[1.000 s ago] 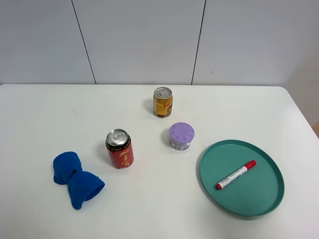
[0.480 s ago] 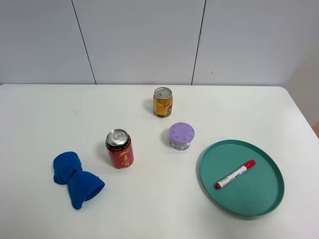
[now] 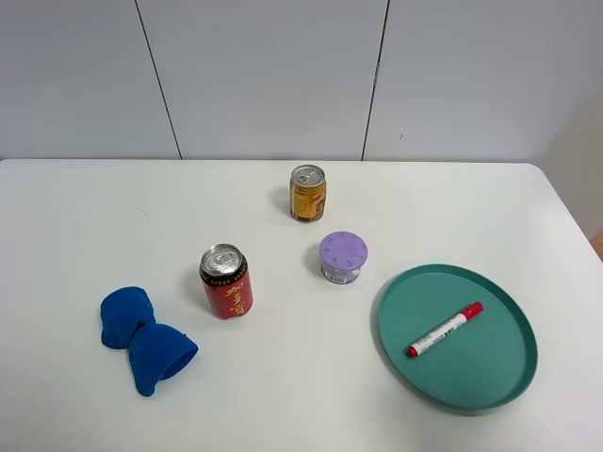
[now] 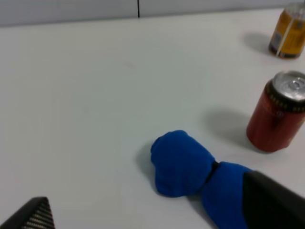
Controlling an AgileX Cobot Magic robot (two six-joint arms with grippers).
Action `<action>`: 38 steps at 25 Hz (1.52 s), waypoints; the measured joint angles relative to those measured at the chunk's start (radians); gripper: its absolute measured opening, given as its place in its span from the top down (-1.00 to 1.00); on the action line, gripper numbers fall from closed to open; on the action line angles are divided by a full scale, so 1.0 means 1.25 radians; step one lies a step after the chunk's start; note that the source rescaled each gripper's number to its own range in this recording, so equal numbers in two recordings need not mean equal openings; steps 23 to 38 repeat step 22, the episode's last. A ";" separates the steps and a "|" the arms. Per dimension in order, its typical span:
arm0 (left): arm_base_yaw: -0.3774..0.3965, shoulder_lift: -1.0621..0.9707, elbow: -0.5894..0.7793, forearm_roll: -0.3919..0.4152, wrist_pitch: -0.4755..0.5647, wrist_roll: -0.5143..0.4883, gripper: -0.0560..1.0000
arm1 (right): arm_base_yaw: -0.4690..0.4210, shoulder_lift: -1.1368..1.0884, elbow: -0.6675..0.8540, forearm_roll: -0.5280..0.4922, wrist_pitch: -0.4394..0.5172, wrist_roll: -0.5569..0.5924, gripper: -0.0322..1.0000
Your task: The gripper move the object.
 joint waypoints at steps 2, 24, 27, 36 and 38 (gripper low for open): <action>0.000 0.000 0.000 0.000 0.000 -0.001 -1.00 | 0.000 0.000 0.000 0.000 0.000 0.000 -1.00; 0.057 0.000 0.000 0.001 0.000 -0.003 -1.00 | 0.000 0.000 0.000 0.000 0.000 0.000 -1.00; 0.057 0.000 0.000 0.001 0.000 -0.003 -1.00 | 0.000 0.000 0.000 0.000 0.000 0.000 -1.00; 0.057 0.000 0.000 0.001 0.000 -0.003 -1.00 | 0.000 0.000 0.000 0.000 0.000 0.000 -1.00; 0.057 0.000 0.000 0.001 0.000 -0.003 -1.00 | 0.000 0.000 0.000 0.000 0.000 0.000 -1.00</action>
